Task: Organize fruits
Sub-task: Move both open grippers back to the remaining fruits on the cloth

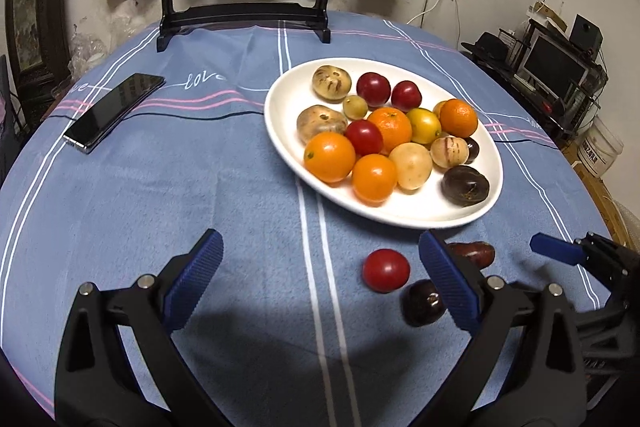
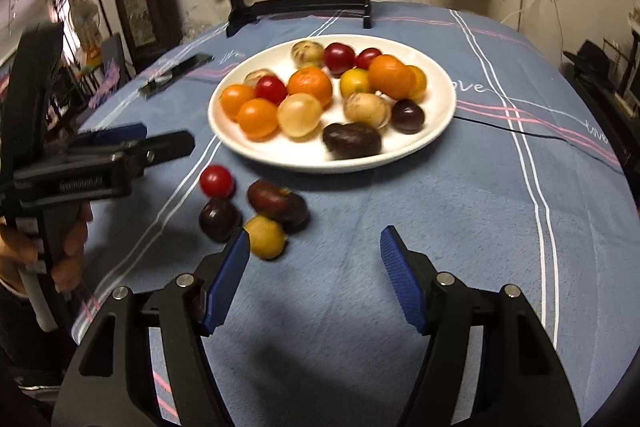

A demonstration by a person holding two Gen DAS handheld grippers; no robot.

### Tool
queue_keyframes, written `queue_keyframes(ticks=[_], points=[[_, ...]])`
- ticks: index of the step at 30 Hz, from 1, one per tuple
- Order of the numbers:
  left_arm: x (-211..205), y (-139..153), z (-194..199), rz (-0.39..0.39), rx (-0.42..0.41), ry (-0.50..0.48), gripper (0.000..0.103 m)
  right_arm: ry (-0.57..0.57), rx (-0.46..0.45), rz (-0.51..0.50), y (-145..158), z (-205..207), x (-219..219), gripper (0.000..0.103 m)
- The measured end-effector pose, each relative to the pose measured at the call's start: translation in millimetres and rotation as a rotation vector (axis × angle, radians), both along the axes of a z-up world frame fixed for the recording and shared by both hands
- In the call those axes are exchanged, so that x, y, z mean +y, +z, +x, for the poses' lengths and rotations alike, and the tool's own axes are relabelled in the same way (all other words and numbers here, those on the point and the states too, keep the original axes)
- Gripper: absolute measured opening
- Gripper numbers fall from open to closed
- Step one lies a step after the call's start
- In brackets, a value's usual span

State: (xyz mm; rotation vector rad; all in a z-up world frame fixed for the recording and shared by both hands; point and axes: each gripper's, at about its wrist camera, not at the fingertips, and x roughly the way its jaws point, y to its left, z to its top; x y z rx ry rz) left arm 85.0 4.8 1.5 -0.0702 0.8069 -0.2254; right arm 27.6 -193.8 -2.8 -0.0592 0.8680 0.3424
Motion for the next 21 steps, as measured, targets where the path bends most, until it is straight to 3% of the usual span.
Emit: queue_keyframes(ticks=[5, 10, 12, 16, 18, 21], points=[[6, -6, -2, -0.002, 0.016, 0.007, 0.100, 0.058, 0.015, -0.053, -10, -2, 24, 0.063], [9, -12, -5, -0.002, 0.030, 0.000, 0.100, 0.039, 0.044, -0.062, -19, 10, 32, 0.058], [11, -12, -7, -0.007, 0.028, -0.003, 0.100, 0.045, 0.060, -0.071, -22, 15, 36, 0.048], [9, -13, -10, -0.008, 0.037, -0.015, 0.100, 0.065, 0.043, -0.111, -27, 16, 46, 0.042], [6, -15, -13, -0.008, 0.043, -0.027, 0.100, 0.077, 0.038, -0.111, -28, 15, 47, 0.031], [-2, -17, -18, 0.008, 0.050, -0.056, 0.100, 0.082, 0.032, -0.109, -27, 13, 45, 0.029]])
